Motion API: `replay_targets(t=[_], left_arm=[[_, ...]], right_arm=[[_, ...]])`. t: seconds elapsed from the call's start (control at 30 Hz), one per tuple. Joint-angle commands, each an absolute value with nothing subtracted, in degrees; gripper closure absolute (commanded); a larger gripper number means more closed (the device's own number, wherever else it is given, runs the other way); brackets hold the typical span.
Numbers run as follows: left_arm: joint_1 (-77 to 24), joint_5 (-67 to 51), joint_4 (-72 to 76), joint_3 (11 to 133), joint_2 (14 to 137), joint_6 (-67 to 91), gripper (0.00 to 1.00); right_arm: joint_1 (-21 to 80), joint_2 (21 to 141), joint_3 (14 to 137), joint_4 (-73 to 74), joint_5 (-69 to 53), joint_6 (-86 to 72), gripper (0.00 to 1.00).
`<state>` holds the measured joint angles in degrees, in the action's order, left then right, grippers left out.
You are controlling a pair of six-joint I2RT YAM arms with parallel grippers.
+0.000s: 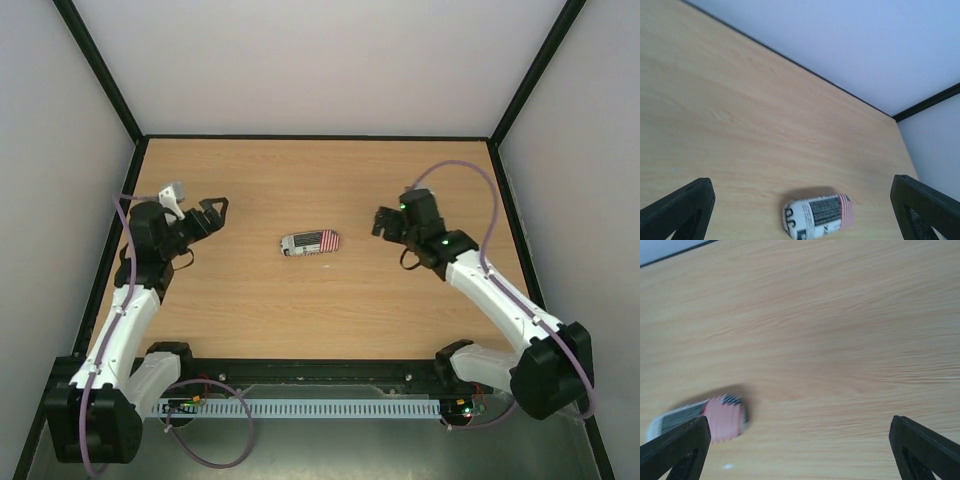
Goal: Organize the sunglasses
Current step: Move the sunglasses case at the center of the board, then reset both arms
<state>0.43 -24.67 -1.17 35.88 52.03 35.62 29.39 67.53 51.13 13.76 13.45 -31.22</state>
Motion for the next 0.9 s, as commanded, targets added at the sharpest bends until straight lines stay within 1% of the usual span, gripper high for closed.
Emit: replay_targets(t=[0.0, 0.03, 0.1, 0.17, 0.27, 0.4, 0.7, 0.8, 0.87], left_arm=[[0.8, -17.9, 1.9, 38.1, 51.1, 27.0, 0.01], [0.8, -15.6, 2.4, 37.8, 50.7, 25.5, 0.01], [0.8, -10.6, 4.2, 35.8, 50.1, 22.7, 0.01], [0.8, -6.2, 8.3, 31.9, 49.6, 21.0, 0.01], [0.8, -3.2, 15.7, 25.3, 49.6, 20.6, 0.01], [0.7, -2.4, 24.3, 20.5, 51.3, 21.1, 0.01], [0.8, 0.1, 31.9, 16.9, 59.1, 18.2, 0.00], [1.0, 0.3, 32.0, 18.1, 61.0, 15.9, 0.00], [1.0, 1.2, 31.9, 18.6, 61.9, 15.2, 0.00]], right_arm=[[20.0, 66.2, 47.9, 15.1, 13.2, -28.5, 0.02], [17.6, 66.3, 47.6, 15.0, 13.8, -28.8, 0.01], [12.4, 65.6, 44.7, 10.4, 12.9, -30.1, 0.02], [8.6, 63.4, 39.6, 1.8, 11.8, -29.7, 0.01], [5.3, 62.3, 32.8, -9.4, 14.4, -28.6, 0.02], [4.2, 66.1, 29.0, -19.2, 20.0, -26.0, 0.01], [2.8, 76.9, 21.6, -41.9, 33.4, -24.5, 0.01], [2.7, 79.0, 17.9, -50.7, 34.0, -24.4, 0.01], [2.7, 78.8, 18.0, -50.4, 34.3, -23.9, 0.01]])
